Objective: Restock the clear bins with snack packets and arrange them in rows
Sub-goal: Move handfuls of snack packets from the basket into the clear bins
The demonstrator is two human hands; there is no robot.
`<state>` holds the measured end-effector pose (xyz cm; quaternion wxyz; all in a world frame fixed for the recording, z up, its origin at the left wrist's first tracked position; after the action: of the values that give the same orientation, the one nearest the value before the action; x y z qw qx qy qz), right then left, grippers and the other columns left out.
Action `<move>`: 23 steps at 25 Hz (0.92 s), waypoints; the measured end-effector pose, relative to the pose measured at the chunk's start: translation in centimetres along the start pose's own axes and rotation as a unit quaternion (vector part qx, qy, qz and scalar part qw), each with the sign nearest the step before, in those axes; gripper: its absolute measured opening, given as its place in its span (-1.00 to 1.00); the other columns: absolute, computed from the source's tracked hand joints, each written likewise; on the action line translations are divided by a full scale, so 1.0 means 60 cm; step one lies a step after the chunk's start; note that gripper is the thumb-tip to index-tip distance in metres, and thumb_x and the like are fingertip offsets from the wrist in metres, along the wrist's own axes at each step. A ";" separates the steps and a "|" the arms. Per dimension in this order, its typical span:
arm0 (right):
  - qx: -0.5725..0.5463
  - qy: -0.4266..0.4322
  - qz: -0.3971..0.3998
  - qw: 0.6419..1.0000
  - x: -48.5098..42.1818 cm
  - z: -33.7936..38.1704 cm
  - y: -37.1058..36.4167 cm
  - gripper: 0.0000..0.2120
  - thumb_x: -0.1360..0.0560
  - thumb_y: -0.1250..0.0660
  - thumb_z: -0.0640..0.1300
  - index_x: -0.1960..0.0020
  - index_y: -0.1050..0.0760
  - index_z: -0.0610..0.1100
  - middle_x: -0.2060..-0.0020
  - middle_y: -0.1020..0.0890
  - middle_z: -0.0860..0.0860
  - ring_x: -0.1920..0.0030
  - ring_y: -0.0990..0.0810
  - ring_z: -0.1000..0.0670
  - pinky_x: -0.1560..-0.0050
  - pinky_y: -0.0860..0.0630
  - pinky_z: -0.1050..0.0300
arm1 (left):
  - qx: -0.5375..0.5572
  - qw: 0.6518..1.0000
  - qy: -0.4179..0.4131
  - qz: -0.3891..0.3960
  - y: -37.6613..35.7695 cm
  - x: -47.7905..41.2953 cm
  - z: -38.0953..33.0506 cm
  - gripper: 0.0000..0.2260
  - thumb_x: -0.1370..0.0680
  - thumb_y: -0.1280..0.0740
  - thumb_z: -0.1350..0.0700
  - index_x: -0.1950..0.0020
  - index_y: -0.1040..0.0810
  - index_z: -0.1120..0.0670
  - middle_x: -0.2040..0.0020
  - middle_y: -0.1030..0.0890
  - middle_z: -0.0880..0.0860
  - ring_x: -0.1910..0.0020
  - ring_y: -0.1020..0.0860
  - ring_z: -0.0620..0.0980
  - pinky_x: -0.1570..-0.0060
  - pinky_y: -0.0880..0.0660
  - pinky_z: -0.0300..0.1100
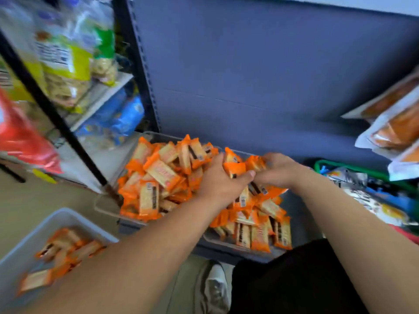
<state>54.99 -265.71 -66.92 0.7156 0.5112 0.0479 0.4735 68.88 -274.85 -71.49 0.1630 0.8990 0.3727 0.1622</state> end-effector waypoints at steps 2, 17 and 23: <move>0.019 -0.024 0.064 0.997 -0.021 -0.026 -0.007 -0.82 -0.52 -0.41 -0.03 0.21 -0.52 -0.05 0.36 -0.61 0.16 0.23 -0.58 0.18 0.22 -0.47 0.27 | -0.035 0.998 0.035 0.025 -0.043 -0.018 0.023 -0.23 -0.38 -0.59 -0.21 -0.49 -0.42 0.04 -0.23 -0.54 -0.20 -0.29 -0.56 -0.07 -0.23 -0.38 -0.38; 0.230 0.040 -0.019 0.972 0.024 0.106 -0.098 -0.65 -0.59 -0.23 0.23 -0.11 -0.63 0.03 -0.04 -0.67 0.02 -0.11 -0.65 -0.11 0.06 -0.55 0.03 | 0.048 0.999 0.017 -0.007 0.134 0.111 0.112 -0.78 -0.56 -0.49 0.24 -0.18 -0.65 0.05 0.07 -0.70 0.02 0.08 -0.68 -0.02 -0.06 -0.61 -0.13; 0.185 0.228 0.067 0.954 0.103 0.341 -0.329 -0.66 -0.58 -0.24 0.22 0.03 -0.66 0.02 0.10 -0.68 0.02 0.01 -0.65 -0.07 0.12 -0.53 0.08 | 0.038 0.980 0.092 -0.170 0.341 0.242 0.306 -0.84 -0.58 -0.44 0.25 -0.01 -0.67 -0.03 0.18 -0.71 0.02 0.19 -0.69 0.05 0.10 -0.64 -0.07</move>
<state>82.07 -275.83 -70.05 0.5451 0.5154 0.2616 0.6073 98.82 -281.20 -76.96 0.1193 0.8091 0.5397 0.1995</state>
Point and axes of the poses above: each hand's wrist, its own x-axis away from the middle knuckle, its own y-axis out of the back of the hand, z = x × y, the point moved 3 cm from there along -x, towards the middle knuckle
